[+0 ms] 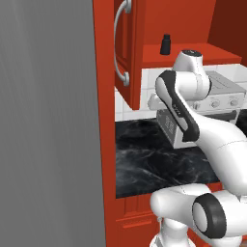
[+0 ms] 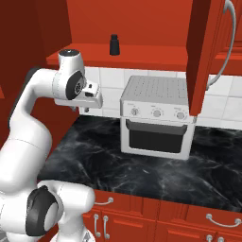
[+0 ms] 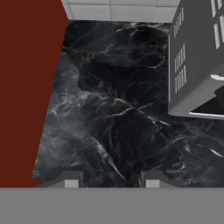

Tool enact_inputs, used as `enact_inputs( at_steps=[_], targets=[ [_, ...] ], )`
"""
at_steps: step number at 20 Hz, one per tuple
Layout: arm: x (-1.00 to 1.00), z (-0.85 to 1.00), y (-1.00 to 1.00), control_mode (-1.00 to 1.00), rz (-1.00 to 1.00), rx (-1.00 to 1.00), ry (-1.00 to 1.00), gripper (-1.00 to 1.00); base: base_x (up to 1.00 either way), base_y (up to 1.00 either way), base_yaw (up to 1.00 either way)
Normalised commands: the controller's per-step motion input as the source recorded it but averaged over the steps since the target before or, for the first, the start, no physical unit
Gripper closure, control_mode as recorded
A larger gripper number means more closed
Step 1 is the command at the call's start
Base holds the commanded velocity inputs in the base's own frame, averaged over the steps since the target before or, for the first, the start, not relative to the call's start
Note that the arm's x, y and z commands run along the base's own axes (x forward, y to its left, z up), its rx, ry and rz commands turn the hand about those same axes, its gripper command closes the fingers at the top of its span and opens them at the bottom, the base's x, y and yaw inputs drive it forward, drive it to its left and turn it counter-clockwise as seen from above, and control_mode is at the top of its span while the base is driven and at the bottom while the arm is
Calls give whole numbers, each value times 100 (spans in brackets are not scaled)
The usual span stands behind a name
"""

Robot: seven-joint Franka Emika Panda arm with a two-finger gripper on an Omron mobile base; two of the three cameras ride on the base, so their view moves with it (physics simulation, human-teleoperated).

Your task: Retrieve the shaker from the cabinet and place it next the steak on a plate on the dining table.

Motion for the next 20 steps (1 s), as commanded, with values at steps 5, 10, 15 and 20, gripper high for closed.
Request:
enact_inputs(
  at_steps=[5, 10, 15, 20],
  targets=[
    [-31, -2, 0, -100, 0, 0, 0, -100, 0, 0, 0],
    [-27, -15, 0, -100, 0, 0, 8, -100, 0, 0, 0],
    [-47, 20, -10, -100, 0, 1, -18, -100, 0, 0, 0],
    [-48, 38, -18, -100, 0, 3, -25, -100, 0, 0, 0]
  ],
)
